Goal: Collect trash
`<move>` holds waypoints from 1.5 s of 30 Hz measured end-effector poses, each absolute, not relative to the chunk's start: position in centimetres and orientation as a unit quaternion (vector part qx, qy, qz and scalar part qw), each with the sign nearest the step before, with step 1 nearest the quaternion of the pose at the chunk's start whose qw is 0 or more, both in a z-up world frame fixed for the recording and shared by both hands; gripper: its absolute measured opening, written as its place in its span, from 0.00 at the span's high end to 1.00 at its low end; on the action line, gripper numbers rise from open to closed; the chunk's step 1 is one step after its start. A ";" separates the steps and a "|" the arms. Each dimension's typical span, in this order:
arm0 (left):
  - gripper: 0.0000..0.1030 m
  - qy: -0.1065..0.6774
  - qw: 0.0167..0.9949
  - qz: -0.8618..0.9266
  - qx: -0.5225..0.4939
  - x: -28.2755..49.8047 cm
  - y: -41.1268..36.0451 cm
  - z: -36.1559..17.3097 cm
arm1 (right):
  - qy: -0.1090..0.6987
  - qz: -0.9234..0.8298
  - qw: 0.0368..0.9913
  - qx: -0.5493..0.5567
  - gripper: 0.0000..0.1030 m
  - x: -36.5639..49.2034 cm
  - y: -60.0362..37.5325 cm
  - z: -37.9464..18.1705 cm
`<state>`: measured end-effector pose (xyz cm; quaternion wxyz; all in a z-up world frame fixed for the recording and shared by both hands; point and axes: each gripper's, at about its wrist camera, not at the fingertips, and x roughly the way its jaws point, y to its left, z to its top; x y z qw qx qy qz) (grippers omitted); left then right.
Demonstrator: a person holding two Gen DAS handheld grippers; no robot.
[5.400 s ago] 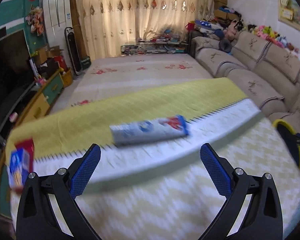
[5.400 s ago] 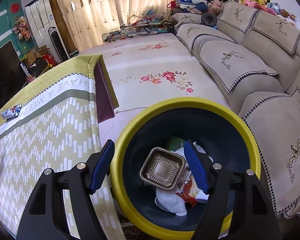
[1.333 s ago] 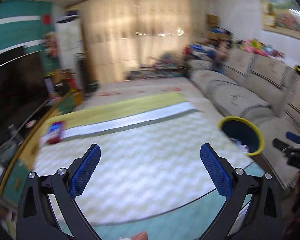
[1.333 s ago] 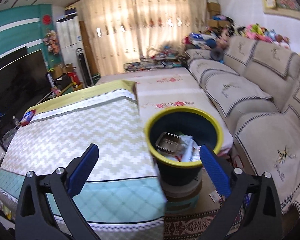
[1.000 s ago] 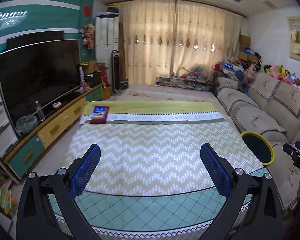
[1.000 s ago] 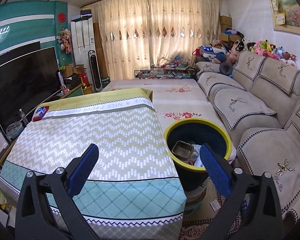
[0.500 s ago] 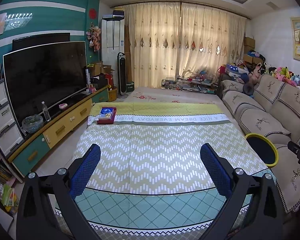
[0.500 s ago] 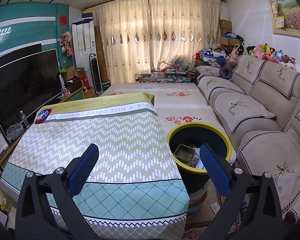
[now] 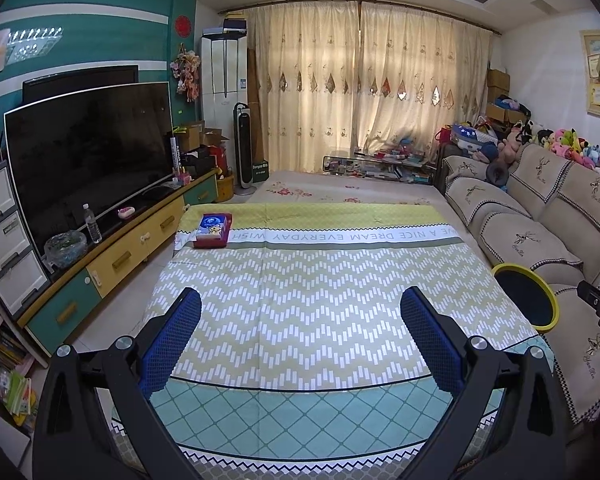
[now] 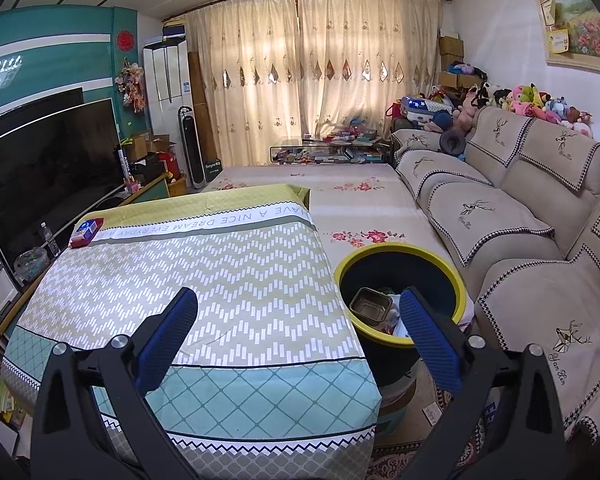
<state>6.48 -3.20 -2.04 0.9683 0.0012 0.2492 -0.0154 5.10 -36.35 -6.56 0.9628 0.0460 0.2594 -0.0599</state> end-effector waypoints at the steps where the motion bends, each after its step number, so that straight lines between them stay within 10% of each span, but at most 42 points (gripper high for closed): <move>1: 0.05 0.249 0.968 -0.016 0.002 6.5 -3.3 -2.0 | 0.259 -0.060 0.963 0.046 0.07 5.1 -36.3 -6.6; 45: 0.05 0.263 0.965 -0.014 0.007 7.1 -3.4 -2.9 | 0.267 -0.058 0.961 0.048 0.07 5.6 -35.7 -7.7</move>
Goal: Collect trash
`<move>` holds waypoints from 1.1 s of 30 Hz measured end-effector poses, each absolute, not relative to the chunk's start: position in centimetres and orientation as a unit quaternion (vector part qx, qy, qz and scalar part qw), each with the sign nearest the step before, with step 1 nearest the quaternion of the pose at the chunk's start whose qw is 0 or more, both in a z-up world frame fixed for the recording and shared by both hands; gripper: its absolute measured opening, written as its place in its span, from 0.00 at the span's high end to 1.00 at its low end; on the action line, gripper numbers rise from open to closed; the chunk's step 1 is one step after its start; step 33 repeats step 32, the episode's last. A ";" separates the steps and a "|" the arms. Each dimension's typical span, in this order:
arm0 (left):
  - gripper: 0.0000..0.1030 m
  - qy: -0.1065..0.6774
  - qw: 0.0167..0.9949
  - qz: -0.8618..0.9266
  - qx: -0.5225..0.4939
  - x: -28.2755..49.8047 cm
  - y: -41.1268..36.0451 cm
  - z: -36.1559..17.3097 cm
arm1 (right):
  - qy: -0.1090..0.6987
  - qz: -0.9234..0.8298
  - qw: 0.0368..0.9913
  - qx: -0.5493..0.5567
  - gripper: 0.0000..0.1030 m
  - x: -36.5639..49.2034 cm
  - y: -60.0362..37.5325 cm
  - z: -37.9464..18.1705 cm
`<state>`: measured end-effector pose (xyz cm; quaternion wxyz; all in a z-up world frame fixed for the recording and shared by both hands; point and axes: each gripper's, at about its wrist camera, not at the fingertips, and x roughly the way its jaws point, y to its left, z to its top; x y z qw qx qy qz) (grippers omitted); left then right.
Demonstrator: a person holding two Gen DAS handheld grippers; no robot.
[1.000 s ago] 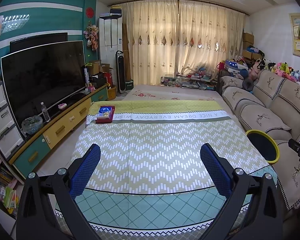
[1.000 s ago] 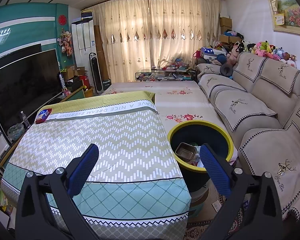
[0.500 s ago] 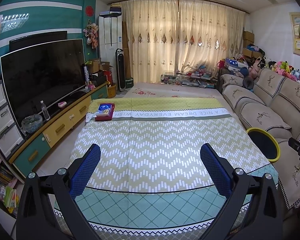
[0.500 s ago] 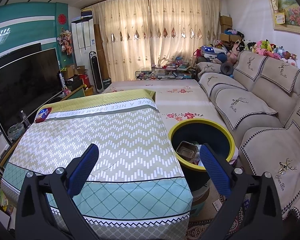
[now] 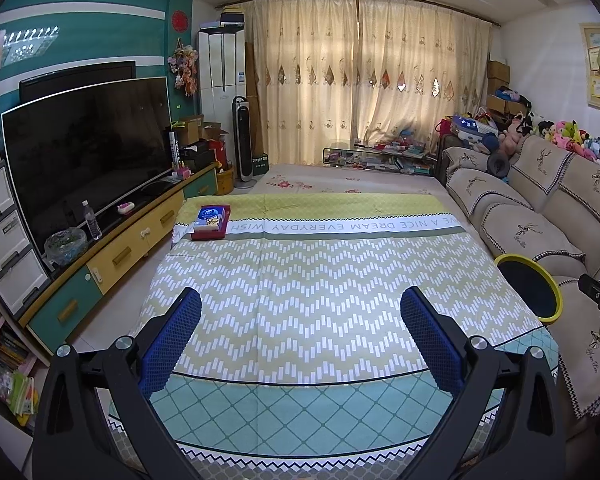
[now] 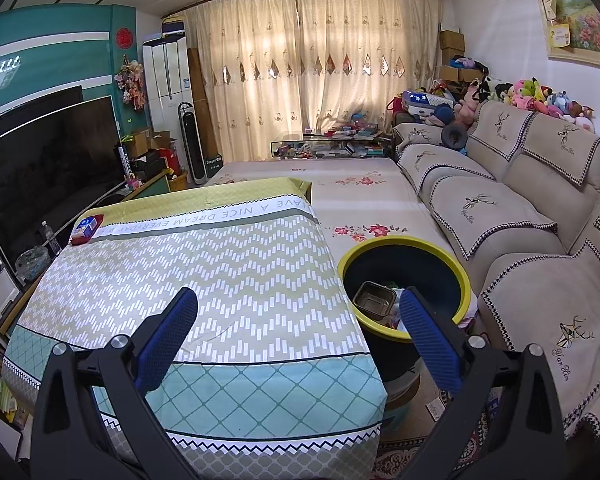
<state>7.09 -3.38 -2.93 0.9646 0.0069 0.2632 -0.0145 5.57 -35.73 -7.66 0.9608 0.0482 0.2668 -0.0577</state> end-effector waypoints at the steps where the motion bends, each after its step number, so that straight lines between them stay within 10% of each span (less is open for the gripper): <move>1: 0.05 0.264 0.964 -0.014 0.007 7.1 -3.4 -3.0 | 0.267 -0.058 0.961 0.048 0.07 5.6 -35.8 -7.6; 22: 0.05 0.268 0.962 -0.049 -0.004 8.9 -3.8 -4.1 | 0.280 -0.050 0.958 0.044 0.07 7.3 -35.0 -8.2; 33: 0.05 0.341 0.940 -0.023 -0.006 22.9 -1.9 -7.8 | 0.332 0.009 0.943 0.037 0.07 21.2 -32.2 -9.9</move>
